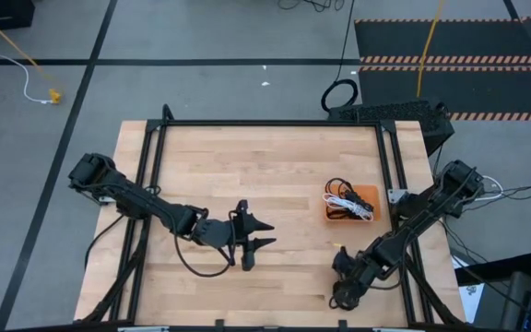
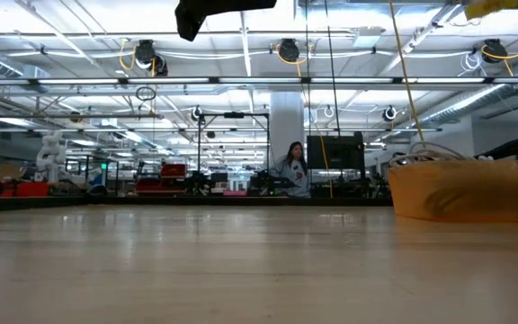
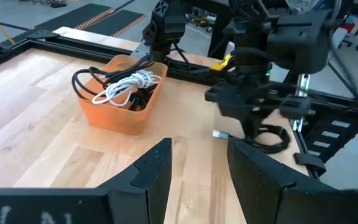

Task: Pick and place USB-C Cables
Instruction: Put the black charger cable into the bin, then return to Home Position

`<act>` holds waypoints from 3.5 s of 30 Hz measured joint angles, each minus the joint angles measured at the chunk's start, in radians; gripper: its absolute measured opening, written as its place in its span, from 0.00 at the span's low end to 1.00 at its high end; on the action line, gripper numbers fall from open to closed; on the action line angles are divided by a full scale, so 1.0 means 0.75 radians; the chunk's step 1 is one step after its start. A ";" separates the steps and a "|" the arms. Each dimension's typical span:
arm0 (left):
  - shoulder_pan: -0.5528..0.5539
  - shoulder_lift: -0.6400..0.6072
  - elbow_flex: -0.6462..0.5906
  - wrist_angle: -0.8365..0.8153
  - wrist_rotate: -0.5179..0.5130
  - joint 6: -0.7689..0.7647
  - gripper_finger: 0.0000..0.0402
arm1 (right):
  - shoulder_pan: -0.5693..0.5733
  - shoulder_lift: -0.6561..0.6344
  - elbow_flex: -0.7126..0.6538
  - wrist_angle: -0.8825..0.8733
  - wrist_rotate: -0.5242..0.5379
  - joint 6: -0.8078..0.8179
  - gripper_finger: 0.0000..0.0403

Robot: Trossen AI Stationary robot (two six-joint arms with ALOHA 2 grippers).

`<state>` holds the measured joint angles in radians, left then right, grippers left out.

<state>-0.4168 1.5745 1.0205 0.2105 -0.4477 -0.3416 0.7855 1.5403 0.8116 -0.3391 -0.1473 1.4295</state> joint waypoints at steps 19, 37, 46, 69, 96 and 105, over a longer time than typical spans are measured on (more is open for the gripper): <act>0.008 0.000 0.000 -0.001 0.000 -0.069 0.39 | -0.428 -0.373 0.000 0.217 1.033 -1.196 0.02; 0.033 0.000 0.000 -0.008 -0.001 -0.035 0.39 | -0.814 -0.649 -0.052 -1.075 0.760 -0.588 0.02; 0.047 0.000 0.000 -0.028 -0.001 -0.036 0.39 | -0.812 -0.650 -0.225 -1.086 0.657 -0.525 0.04; 0.050 0.000 0.000 -0.036 0.000 -0.045 0.39 | -0.812 -0.808 0.028 -0.881 0.642 -0.823 0.30; 0.100 -0.678 -0.001 -0.969 -0.282 -0.117 0.39 | -0.813 -1.173 0.050 -0.516 0.588 -1.164 0.31; 0.079 -0.919 -0.001 -1.442 -0.438 -0.422 0.39 | -0.812 -1.208 0.019 -0.490 0.619 -1.204 0.31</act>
<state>-0.3574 0.8852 1.0199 -0.8708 -0.7764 -0.6578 0.1763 0.6346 0.8255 -0.7070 0.3167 0.5264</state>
